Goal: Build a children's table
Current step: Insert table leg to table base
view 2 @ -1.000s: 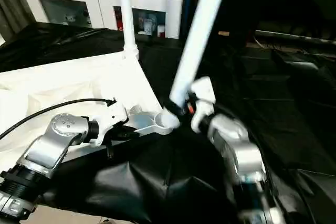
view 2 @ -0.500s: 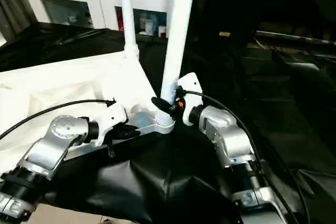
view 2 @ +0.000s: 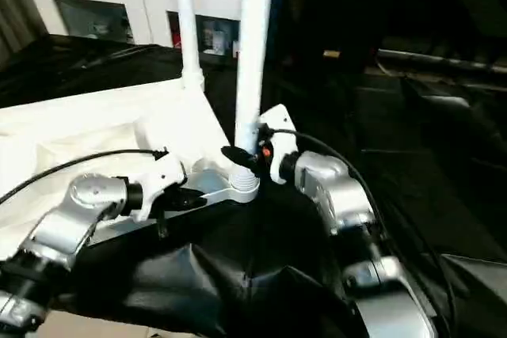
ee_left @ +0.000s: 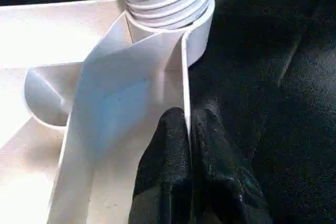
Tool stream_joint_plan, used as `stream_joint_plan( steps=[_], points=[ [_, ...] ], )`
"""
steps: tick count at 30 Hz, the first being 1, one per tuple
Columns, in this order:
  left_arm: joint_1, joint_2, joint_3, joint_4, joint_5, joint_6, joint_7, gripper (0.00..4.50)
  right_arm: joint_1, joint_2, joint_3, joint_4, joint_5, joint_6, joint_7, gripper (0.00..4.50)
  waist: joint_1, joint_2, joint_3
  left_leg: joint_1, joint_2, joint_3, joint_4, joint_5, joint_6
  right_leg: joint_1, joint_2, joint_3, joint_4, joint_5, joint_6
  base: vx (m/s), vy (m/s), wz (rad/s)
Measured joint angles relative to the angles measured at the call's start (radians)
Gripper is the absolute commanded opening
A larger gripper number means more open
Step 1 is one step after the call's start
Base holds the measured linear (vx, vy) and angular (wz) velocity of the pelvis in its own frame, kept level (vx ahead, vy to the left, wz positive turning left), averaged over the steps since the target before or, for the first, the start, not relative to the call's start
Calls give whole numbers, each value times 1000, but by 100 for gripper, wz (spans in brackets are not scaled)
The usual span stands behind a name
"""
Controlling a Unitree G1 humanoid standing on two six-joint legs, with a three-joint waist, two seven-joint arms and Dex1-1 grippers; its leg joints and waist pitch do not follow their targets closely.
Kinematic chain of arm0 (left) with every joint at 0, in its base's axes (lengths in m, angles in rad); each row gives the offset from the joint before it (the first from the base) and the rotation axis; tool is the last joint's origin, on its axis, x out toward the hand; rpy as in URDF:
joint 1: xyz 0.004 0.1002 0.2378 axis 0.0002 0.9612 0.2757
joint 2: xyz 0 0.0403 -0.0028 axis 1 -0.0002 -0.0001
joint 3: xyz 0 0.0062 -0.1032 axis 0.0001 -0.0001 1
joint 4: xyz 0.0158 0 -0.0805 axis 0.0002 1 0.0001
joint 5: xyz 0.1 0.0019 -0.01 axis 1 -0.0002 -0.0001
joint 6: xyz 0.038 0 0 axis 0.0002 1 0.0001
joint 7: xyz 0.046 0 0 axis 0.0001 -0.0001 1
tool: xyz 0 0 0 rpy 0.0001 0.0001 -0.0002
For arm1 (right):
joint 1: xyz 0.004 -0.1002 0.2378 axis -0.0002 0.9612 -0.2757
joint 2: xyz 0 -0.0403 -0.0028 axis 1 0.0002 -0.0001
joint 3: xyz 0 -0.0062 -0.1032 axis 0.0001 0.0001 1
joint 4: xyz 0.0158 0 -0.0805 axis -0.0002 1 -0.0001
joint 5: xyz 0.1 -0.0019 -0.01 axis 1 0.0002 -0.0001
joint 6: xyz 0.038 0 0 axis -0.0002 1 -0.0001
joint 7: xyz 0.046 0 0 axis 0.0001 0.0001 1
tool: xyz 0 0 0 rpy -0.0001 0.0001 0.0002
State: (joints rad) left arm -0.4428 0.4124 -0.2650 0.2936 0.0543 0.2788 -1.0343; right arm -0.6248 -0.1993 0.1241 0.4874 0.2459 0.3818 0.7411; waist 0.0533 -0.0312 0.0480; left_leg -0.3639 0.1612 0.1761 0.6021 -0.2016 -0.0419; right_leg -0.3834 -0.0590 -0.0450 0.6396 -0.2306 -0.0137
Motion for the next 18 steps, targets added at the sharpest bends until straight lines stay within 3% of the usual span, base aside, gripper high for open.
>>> stream_joint_plan(
  steps=[10, 14, 18],
  points=[
    [-28, 6, -16, 32, -12, -1, -22, 0, -34, 0, -60, 106, 62, 9, 45, 189, 6, -5, -1, 0, 0, 0, 0, 0, 0, 0, 0, 0, 0, 1, -1, 0, 0, 0],
    [-39, 3, -26, 44, -14, -3, -22, 0, 2, 2, -125, 116, 120, 9, 53, 189, 10, -5, 0, 0, 0, 0, 0, 0, 0, 0, 0, -1, 0, 1, -1, 0, 0, 0],
    [-43, 1, -27, 52, -16, -8, -28, 0, 30, 7, -150, 111, 149, -5, 53, 189, 12, -5, 0, 0, 0, 0, 0, 0, 0, 0, 0, -1, -1, 1, -1, 0, 0, 0]
  ],
)
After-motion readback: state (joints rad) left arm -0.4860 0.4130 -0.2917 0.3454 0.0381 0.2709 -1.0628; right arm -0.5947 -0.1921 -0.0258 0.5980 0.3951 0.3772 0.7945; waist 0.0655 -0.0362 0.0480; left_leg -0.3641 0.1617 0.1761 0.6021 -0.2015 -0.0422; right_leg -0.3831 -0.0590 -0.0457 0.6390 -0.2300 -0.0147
